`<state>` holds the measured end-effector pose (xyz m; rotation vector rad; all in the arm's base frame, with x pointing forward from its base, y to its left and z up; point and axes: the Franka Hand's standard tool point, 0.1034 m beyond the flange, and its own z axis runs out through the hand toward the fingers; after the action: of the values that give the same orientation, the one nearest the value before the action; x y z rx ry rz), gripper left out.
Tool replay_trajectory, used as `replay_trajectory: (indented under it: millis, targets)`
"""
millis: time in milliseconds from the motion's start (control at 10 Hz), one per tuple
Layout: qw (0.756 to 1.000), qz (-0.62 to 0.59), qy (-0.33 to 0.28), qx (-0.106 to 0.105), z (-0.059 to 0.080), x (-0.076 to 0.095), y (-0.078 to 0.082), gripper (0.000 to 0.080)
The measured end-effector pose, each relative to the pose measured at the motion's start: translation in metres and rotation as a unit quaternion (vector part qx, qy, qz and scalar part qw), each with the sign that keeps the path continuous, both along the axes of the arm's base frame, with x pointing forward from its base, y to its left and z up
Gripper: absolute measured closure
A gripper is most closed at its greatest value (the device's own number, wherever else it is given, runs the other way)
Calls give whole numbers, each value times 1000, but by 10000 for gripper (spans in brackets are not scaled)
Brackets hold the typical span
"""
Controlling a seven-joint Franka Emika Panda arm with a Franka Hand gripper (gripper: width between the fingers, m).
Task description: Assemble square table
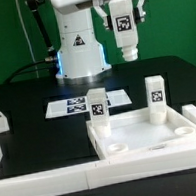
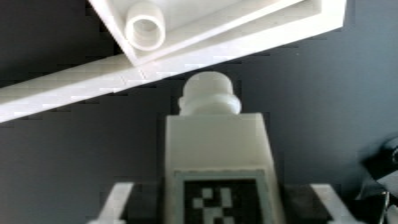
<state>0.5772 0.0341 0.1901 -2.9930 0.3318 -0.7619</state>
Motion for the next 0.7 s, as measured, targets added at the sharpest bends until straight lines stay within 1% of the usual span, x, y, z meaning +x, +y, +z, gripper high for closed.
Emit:
replay_trajectory:
  millis: [100,200,400,500,600,700]
  targets:
    - [1000,-3,9,0,-24,-8,6,514]
    - [1000,7,19,-4,-42,-7,25,514]
    - [1000,4,18,-4,-66,5,45,514]
    - [1000,3,15,0,-72,8,54,514]
    - [1000,-1,13,6,-74,8,64,514]
    - [1000,8,14,1,-74,8,64,514]
